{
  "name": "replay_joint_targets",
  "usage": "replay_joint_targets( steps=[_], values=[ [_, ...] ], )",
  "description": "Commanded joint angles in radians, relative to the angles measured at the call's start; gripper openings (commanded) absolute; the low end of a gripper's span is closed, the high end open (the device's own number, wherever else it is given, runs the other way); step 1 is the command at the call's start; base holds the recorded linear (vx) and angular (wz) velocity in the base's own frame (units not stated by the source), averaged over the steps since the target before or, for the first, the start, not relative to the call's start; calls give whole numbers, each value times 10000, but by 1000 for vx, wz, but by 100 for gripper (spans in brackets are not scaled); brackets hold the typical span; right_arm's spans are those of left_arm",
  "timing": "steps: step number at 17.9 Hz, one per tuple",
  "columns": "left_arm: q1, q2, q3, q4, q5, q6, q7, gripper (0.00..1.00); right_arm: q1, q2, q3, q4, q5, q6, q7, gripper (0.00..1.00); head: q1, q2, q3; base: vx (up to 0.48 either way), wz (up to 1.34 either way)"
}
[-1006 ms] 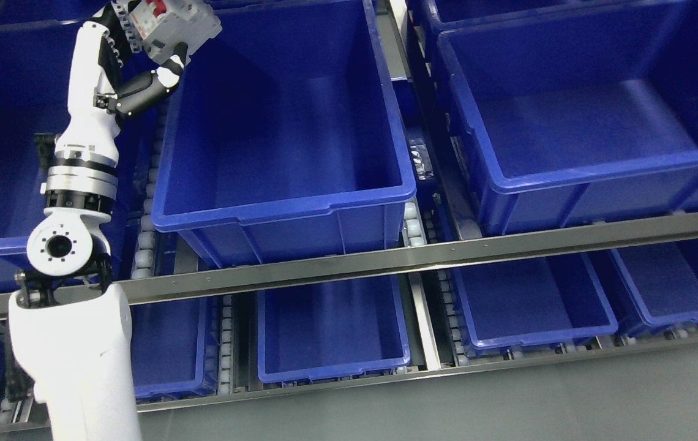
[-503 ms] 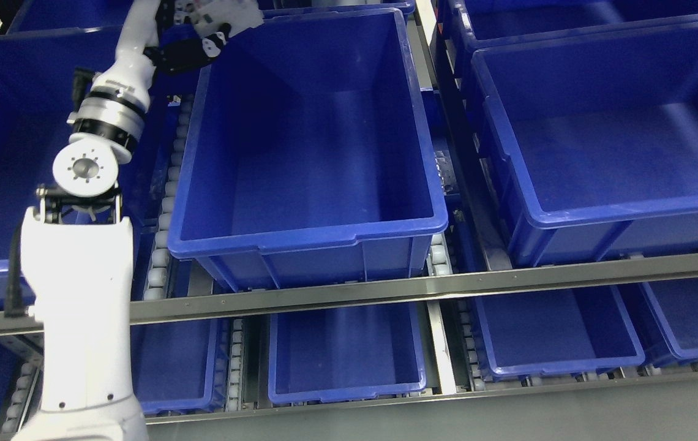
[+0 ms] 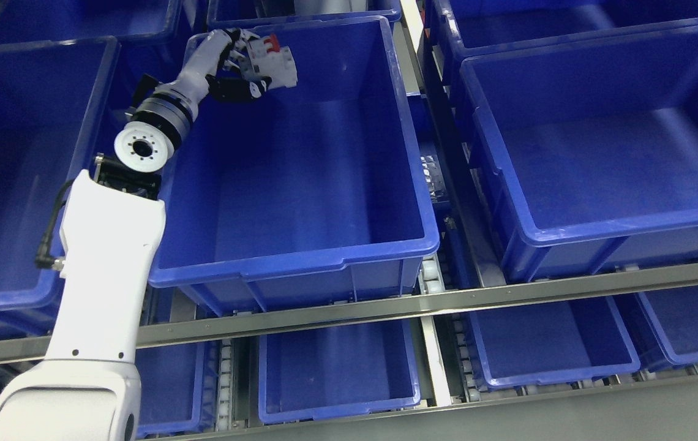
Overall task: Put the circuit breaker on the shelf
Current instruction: 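Lower the left hand with the breaker into the upper blue bin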
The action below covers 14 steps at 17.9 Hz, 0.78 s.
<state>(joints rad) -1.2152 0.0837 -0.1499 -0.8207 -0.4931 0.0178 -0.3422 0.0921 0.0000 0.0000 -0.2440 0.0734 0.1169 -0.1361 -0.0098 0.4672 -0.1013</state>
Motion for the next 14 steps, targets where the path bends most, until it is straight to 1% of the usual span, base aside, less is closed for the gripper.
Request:
replay_joint_targets(
  steps=[1,3,6,8,10,12,14],
  values=[
    [-763,-453,-1614,4525,-392,-224,77,11,-1,-175,199,1,3,-371,11,100,0,0,0,66,-85],
    [-764,-576,-1813,4587,-408,-224,108,12,-1,-175,199,1,-13,-371,11,100,0,0,0,61,-81],
    [-748,-576,-1952,4602,-408,-209,108,17,-1,-175,199,1,2,-371,10,100,0,0,0,55,-67],
    [-764,-561,-1937,4602,-393,-224,124,26,-1,-175,199,1,3,-371,-5,100,0,0,0,34,-35],
    [-764,-546,-1891,4587,-392,-209,230,41,-1,-175,199,1,3,-386,10,100,0,0,0,34,-12],
    [-840,-485,-1891,4587,-393,-209,399,47,-1,-175,199,1,3,-371,10,100,0,0,0,13,2],
    [-947,-454,-1861,4587,-392,-209,430,56,-1,-175,199,1,3,-371,11,100,0,0,0,-1,-39]
  ],
)
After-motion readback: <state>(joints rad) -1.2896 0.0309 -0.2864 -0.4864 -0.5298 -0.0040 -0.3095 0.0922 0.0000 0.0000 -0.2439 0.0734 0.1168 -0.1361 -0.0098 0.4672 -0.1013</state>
